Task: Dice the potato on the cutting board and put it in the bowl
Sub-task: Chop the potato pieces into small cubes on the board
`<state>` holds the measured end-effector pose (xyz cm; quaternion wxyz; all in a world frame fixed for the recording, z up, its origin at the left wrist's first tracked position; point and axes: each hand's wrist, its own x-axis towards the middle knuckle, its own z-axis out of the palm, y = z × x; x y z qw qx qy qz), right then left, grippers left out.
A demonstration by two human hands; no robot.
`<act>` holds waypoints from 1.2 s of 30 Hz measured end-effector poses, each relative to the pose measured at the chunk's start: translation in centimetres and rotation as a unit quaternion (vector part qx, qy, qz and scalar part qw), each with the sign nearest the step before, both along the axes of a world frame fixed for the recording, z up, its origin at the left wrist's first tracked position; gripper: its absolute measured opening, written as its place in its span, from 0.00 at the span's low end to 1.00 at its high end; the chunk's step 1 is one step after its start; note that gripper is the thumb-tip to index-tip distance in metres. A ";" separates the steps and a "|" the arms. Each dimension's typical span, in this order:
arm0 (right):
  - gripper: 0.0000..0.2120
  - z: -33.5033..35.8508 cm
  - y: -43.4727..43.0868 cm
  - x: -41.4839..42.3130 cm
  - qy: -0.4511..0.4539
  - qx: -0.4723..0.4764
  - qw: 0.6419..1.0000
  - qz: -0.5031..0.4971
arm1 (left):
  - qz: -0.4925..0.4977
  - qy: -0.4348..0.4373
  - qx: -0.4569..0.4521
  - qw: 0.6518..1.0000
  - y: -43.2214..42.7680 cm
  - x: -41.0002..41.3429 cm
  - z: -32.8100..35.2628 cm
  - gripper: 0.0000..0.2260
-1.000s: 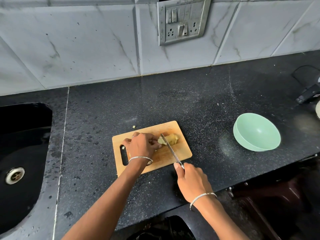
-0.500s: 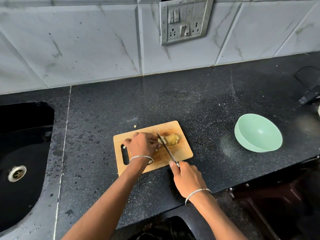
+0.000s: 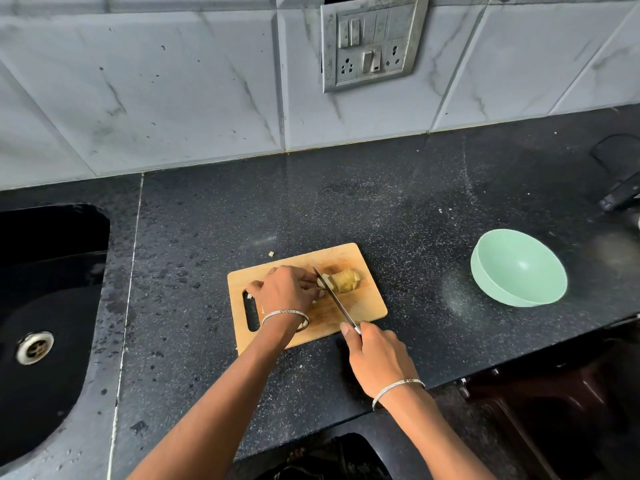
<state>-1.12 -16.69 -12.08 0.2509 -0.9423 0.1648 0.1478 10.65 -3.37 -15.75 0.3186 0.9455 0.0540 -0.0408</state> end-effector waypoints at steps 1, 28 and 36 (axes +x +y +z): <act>0.21 0.1 -0.1 0.0 -0.001 -0.002 1.000 0.002 | -0.002 0.003 0.000 1.000 0.0 0.0 0.0 0.07; 0.19 -0.5 -0.5 0.7 0.012 0.032 0.999 -0.010 | -0.017 -0.022 0.075 0.997 0.0 -0.4 0.9 0.11; 0.21 -0.7 -0.7 1.0 0.025 0.042 0.999 -0.001 | -0.014 -0.028 0.053 0.998 -0.1 -0.3 0.5 0.06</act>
